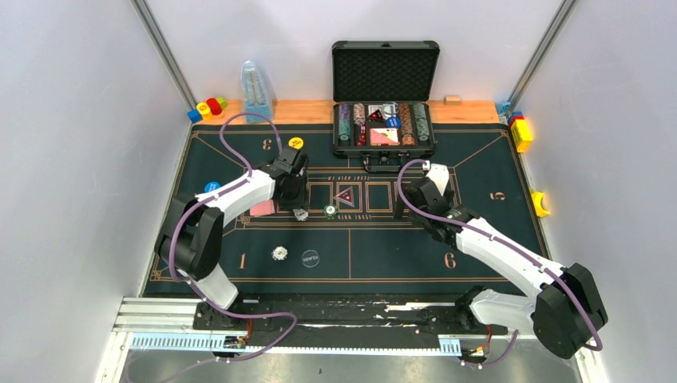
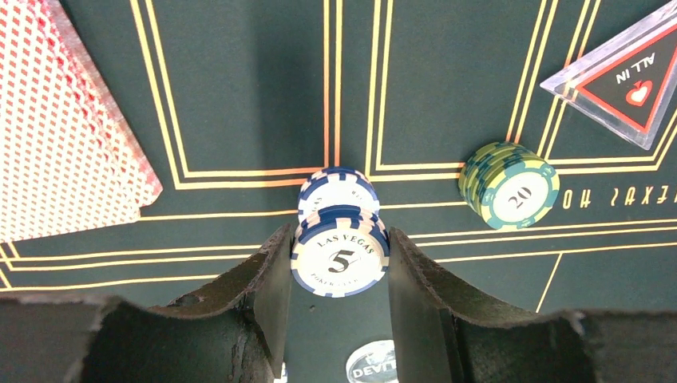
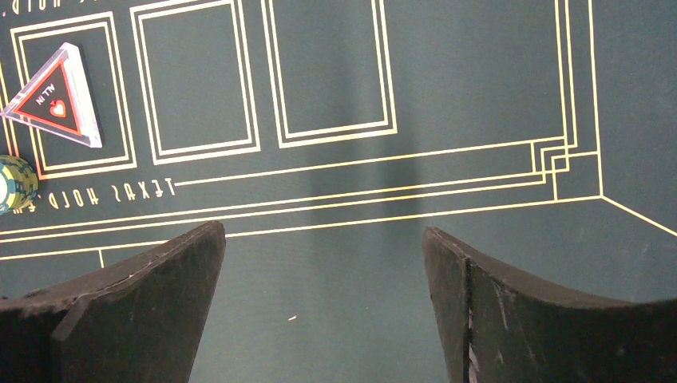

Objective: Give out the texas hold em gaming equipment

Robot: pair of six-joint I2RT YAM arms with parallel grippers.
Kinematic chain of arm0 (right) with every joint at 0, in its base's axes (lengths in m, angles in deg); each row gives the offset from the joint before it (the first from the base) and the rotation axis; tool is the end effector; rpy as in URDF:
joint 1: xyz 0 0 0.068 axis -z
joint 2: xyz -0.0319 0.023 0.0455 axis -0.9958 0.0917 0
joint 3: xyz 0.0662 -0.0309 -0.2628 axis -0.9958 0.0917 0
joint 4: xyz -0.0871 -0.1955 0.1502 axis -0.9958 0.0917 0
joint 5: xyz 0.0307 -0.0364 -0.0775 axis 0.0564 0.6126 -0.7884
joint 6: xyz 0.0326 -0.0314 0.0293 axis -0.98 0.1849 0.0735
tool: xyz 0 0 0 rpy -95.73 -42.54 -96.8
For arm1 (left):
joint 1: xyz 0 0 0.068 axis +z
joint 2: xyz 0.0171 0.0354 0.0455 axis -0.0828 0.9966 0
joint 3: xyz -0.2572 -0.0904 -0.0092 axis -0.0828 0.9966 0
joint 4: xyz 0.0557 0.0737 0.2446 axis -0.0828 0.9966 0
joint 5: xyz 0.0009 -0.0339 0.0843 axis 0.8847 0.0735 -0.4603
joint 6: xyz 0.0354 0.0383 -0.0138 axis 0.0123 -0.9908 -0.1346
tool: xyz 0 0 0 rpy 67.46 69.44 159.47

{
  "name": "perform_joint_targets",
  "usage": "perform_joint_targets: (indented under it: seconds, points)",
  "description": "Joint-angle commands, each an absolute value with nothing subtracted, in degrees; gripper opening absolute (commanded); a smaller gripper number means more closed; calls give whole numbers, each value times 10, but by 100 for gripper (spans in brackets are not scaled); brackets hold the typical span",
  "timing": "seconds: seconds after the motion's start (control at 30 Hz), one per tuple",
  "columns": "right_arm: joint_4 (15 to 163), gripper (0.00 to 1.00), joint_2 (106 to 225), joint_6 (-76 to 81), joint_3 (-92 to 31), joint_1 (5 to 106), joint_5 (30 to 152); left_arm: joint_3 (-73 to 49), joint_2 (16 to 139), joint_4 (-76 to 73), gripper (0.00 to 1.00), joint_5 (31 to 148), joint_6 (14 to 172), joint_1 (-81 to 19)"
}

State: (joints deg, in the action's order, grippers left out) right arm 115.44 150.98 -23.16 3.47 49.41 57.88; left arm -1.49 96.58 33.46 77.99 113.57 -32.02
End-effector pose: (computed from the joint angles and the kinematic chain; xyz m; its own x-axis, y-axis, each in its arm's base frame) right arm 0.1942 0.1190 0.2236 -0.7070 0.0979 -0.7004 0.0876 0.9949 0.0507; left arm 0.2888 -0.1466 0.1935 -0.9196 -0.1235 -0.3729 -0.0621 0.9831 -0.1725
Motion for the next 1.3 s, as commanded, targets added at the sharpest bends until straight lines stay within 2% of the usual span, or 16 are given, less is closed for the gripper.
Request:
perform_joint_targets:
  seconds: [0.0,0.2,0.37,0.53,0.97,1.13,1.17,1.2,1.23,1.27]
  points:
    - [1144,96,1499,-231,38,495,570,-37,933,356,12,743,1141,-319]
    - [1144,96,1491,-231,39,495,573,-14,894,362,10,734,1142,-239]
    - [1144,96,1491,-231,39,495,575,18,858,346,10,740,1136,-121]
    - [1143,96,1495,-231,39,495,577,5,874,327,10,752,1137,0]
    - [1142,95,1503,-231,40,495,577,-16,994,302,18,734,1152,84]
    - [1138,95,1478,-232,49,495,581,-10,1006,283,29,738,1153,94]
    - [1138,95,1476,-231,49,495,582,-12,1007,289,39,731,1153,94]
    - [1138,96,1474,-231,49,495,583,-12,1007,291,45,727,1154,94]
    - [1138,96,1472,-231,50,495,584,-11,1006,294,61,725,1154,94]
    - [1138,95,1471,-231,49,495,585,-10,1001,295,69,726,1155,94]
